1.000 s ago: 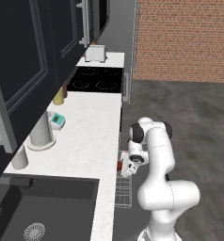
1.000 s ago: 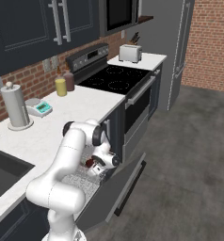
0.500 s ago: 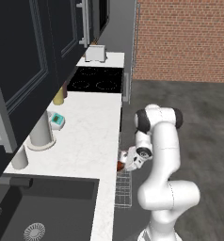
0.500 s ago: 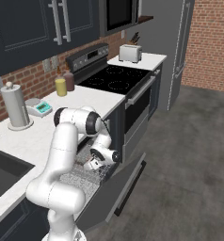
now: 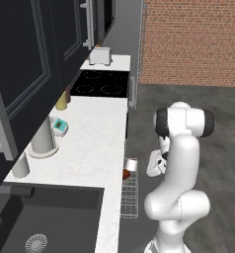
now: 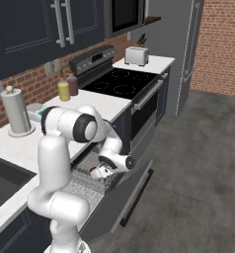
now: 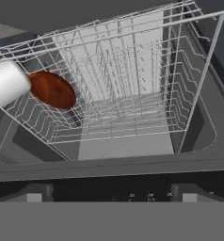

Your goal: Pick up the cup and bowl from the counter, place them in the dishwasher, and close the dishwasher door.

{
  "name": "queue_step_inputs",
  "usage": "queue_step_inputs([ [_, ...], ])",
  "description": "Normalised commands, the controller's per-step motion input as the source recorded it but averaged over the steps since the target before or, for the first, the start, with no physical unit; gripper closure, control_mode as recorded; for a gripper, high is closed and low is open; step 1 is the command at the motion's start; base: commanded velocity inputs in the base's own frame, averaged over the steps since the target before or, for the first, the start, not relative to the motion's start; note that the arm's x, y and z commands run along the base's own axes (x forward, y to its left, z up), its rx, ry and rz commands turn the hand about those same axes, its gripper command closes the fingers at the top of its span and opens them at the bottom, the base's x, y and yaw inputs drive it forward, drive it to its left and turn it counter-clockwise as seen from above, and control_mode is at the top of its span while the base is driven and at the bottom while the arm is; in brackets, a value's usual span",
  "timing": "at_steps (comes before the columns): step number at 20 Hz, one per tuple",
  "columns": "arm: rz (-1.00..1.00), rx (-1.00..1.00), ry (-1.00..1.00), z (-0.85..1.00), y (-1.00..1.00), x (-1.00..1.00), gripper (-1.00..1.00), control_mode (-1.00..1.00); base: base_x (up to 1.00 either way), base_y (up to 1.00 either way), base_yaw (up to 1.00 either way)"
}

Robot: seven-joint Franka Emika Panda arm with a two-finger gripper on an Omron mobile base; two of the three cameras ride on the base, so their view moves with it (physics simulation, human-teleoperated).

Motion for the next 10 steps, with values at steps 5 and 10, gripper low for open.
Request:
queue_step_inputs([
  [5,0.0,0.0,0.0,0.33,-1.0,-0.43,-1.0,-1.0,0.0,0.0,0.0],
  [10,0.13,0.0,-0.05,0.04,-1.0,-0.22,-1.0,-1.0,0.0,0.0,0.0],
])
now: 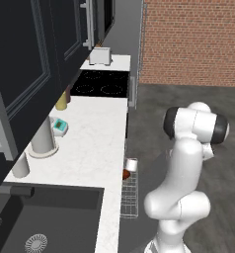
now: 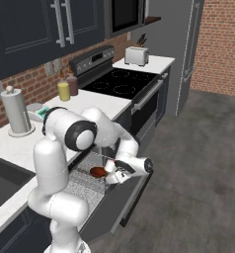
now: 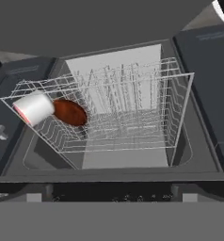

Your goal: Pick up the cup and bowl from the counter, place them in the dishwasher, and close the dishwasher door.

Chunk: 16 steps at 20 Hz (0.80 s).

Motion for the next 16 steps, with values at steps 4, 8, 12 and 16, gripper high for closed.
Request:
queue_step_inputs([
  [4,0.36,0.0,-0.25,0.0,-1.0,-0.14,-1.0,-1.0,0.0,0.0,0.0],
  [8,0.46,0.0,-0.27,0.0,-1.0,-0.08,-1.0,-1.0,0.0,0.0,0.0],
  [12,0.52,0.0,-0.31,-0.04,-1.0,-0.08,-1.0,-1.0,0.0,0.0,0.0],
  [16,0.52,0.0,-0.36,-0.26,-1.0,-0.05,-1.0,-1.0,0.0,0.0,0.0],
])
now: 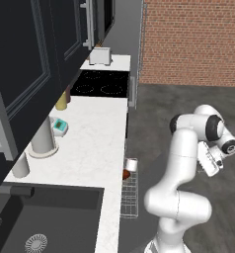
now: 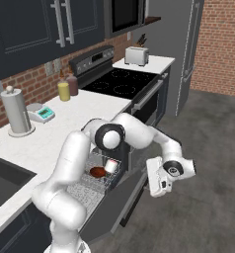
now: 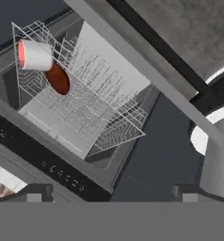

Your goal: Pick up the cup and bowl from the counter, place them in the dishwasher, and close the dishwasher door.

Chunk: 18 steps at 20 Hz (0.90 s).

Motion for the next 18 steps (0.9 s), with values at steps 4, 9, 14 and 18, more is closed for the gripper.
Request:
queue_step_inputs([
  [4,0.47,0.0,-0.48,-0.47,-0.95,-0.06,-1.0,-1.0,0.0,0.0,0.0],
  [9,0.3,0.07,-0.64,-0.76,-0.54,-0.2,-1.0,-1.0,0.0,0.0,0.0],
  [14,0.16,0.15,-0.67,-0.8,-0.25,-0.13,-1.0,-1.0,0.0,0.0,0.0],
  [18,0.11,0.17,-0.62,-0.69,-0.16,0.0,-1.0,-1.0,0.0,0.0,0.0],
])
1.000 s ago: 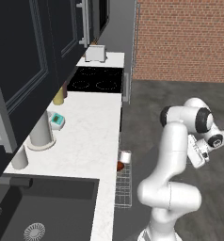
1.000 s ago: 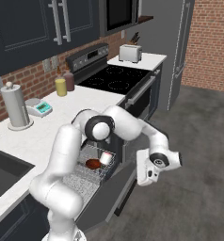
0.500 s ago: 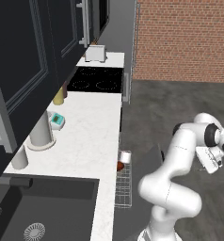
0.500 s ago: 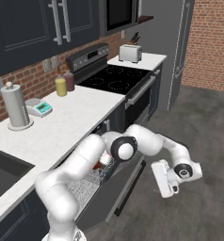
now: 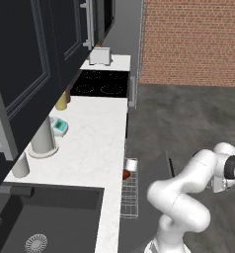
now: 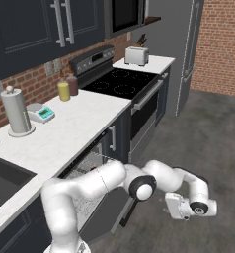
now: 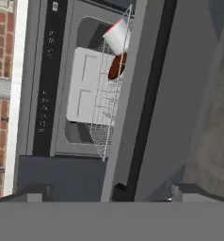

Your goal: Pick up the cup and bowl from the counter, place them in the dishwasher, and close the dishwasher door.

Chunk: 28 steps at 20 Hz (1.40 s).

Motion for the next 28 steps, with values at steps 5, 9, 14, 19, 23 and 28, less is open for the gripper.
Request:
queue_step_inputs([
  [5,0.13,0.08,-0.6,-0.6,-0.06,0.09,-1.0,-1.0,0.0,0.0,0.0],
  [9,0.13,0.0,-0.55,-0.61,0.0,0.17,-1.0,-1.0,0.0,0.0,0.0],
  [14,0.01,0.0,-0.18,-0.52,0.0,0.21,-1.0,-1.0,0.0,0.0,0.0],
  [19,0.0,0.0,0.02,-0.55,0.0,0.51,-1.0,-1.0,0.0,0.0,0.0],
  [23,-0.01,0.06,0.22,-0.56,0.0,0.73,-1.0,-1.0,0.0,0.0,0.0],
  [28,-0.02,0.12,0.32,-0.61,0.0,0.74,-1.0,-1.0,0.0,0.0,0.0],
])
